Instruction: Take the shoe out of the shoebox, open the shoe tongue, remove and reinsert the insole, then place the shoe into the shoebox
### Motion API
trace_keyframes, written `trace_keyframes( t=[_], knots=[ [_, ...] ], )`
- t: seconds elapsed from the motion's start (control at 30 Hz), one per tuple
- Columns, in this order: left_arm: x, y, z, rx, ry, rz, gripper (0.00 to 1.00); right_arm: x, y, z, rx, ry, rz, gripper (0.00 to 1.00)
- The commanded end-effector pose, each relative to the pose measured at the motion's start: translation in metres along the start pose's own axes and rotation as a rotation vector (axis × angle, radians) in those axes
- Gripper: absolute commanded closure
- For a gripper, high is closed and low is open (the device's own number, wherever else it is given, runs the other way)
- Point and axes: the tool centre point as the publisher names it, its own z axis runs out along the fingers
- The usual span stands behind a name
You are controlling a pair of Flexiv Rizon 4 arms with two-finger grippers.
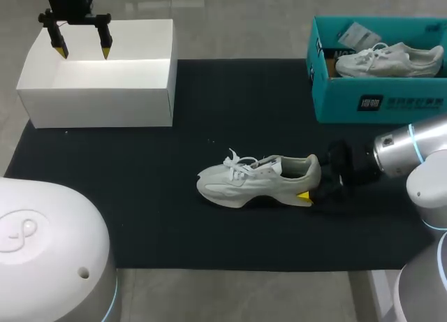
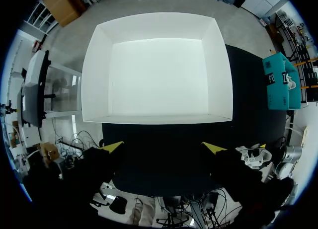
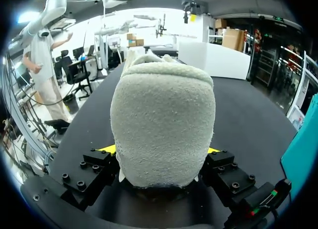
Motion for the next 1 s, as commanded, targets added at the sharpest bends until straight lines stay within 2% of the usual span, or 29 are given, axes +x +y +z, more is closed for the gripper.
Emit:
trace_keyframes(
  t=[0.03, 0.5, 0.8, 1.0],
  knots=[
    [0.000, 0.000, 0.000, 0.000, 0.000, 0.000, 0.00, -0.002, -0.003, 0.006, 0.001, -0.004, 0.000, 1.00],
    [0.000, 0.000, 0.000, 0.000, 0.000, 0.000, 0.00, -0.002, -0.003, 0.006, 0.001, -0.004, 0.000, 1.00],
    [0.045, 0.023, -0.004, 0.045, -0.100, -0.049, 0.00, -0.002, -0.003, 0.006, 0.001, -0.004, 0.000, 1.00],
    [0.089, 0.047, 0.002, 0.071, -0.122, -0.042, 0.00, -0.002, -0.003, 0.006, 0.001, -0.004, 0.000, 1.00]
  ],
)
